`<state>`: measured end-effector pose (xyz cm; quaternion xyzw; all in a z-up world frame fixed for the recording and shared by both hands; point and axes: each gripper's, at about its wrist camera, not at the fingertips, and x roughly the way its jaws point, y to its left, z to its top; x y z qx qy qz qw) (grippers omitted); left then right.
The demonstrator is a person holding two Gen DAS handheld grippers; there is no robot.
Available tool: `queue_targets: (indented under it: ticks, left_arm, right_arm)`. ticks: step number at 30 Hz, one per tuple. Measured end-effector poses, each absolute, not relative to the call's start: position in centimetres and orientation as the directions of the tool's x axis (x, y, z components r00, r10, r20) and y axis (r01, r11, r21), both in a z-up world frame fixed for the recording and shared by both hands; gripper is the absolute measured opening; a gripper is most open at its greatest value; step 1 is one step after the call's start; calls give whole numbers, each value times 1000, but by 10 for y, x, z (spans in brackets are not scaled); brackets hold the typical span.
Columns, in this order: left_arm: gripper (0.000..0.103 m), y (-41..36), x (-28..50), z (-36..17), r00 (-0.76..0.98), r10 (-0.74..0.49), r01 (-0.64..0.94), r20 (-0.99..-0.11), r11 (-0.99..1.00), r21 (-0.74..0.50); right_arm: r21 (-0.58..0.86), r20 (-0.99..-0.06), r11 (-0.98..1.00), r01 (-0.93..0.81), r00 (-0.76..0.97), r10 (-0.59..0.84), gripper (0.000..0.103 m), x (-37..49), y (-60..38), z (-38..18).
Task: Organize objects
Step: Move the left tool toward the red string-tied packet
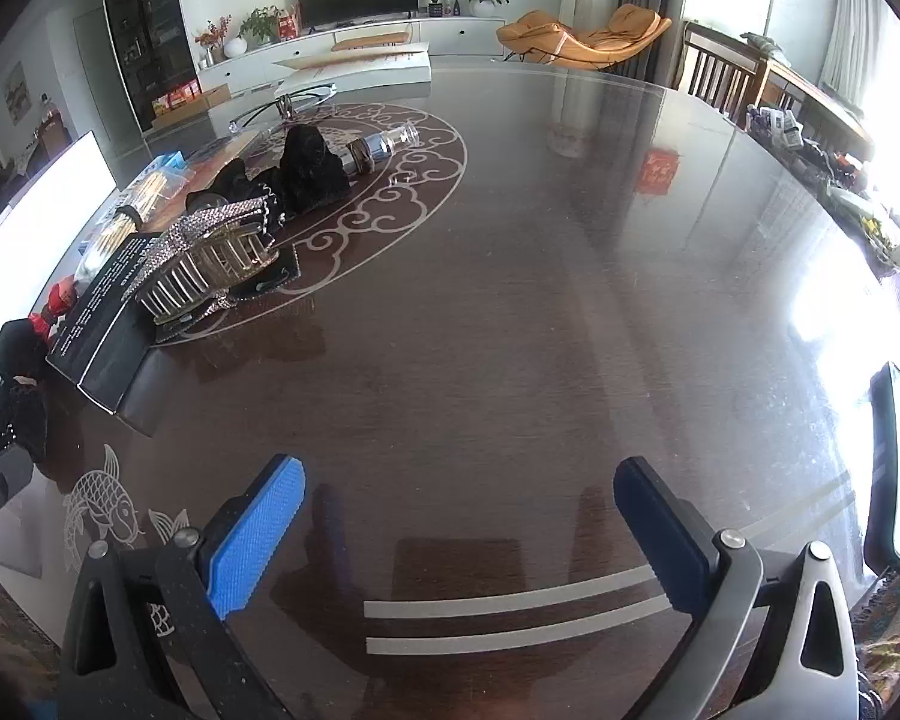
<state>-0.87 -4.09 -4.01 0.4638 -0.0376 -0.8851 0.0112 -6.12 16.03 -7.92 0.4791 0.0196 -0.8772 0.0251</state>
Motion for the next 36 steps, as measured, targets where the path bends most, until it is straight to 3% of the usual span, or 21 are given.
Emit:
queue_targets:
  ticks: [18, 28, 36]
  left_arm:
    - [103, -52, -6, -38, -573, -51, -9, -818, -998, 69]
    - [103, -105, 24, -45, -533, -38, 26, -845, -999, 28]
    - [103, -110, -4, -56, -501, -47, 61, -864, -998, 19]
  right_arm:
    - [16, -857, -998, 57, -514, -44, 103, -62, 162, -86]
    - [-10, -857, -998, 62, -514, -24, 103, -63, 157, -88]
    - [-9, -853, -998, 64, -521, -26, 103, -62, 157, -88]
